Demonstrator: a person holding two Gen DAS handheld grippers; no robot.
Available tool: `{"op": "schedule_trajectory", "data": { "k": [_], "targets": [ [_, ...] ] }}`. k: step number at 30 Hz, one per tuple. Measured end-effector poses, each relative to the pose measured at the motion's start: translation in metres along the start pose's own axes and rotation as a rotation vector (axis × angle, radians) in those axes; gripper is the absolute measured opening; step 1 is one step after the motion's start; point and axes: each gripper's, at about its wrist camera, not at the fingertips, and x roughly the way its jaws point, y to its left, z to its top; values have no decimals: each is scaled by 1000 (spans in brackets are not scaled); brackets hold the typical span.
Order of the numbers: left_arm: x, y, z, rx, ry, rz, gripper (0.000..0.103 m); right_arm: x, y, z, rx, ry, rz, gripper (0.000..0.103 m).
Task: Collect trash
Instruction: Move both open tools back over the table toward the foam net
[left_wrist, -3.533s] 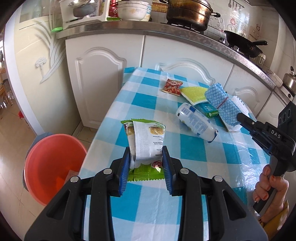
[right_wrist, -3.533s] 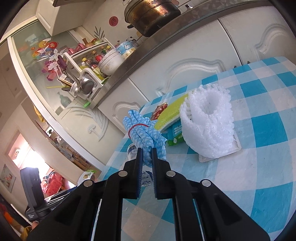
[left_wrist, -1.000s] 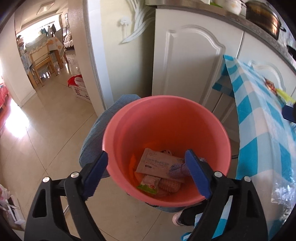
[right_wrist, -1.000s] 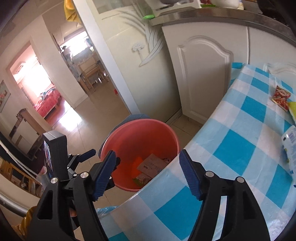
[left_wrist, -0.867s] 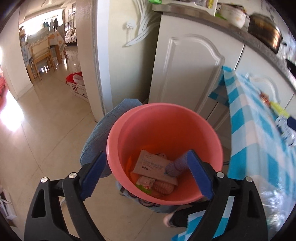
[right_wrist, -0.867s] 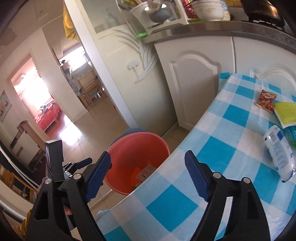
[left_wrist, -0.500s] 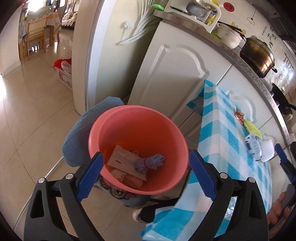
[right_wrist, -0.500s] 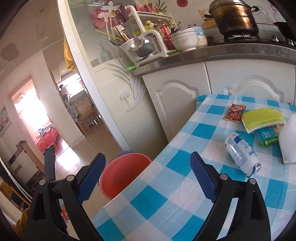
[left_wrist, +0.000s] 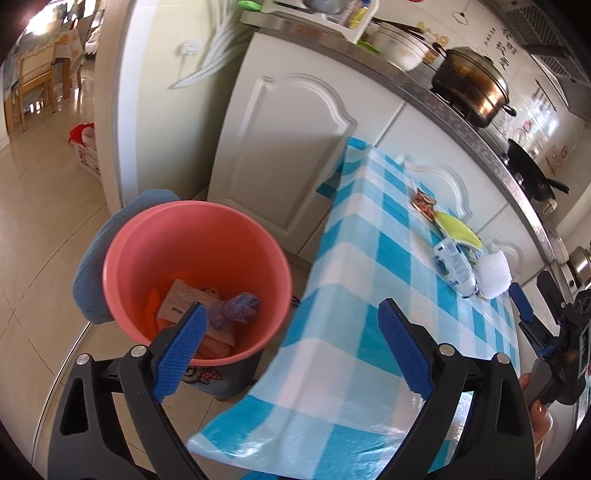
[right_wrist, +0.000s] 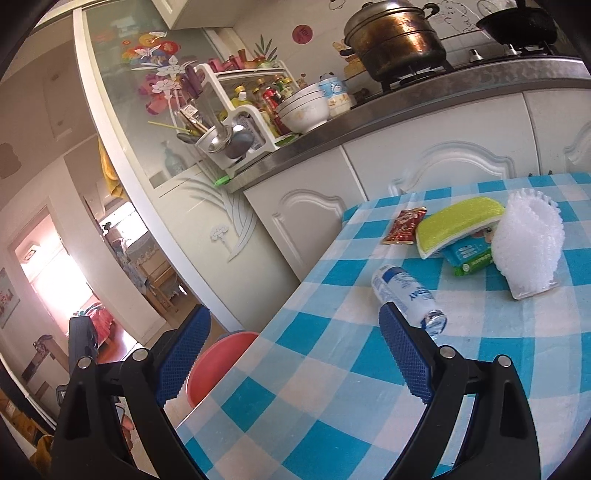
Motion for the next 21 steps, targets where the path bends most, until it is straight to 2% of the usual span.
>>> {"op": "schedule_trajectory", "data": {
  "k": [21],
  "targets": [
    [27,-118,-21,209,77,-36,94,-55,-96,12,182,-126,-75,92]
  ]
}}
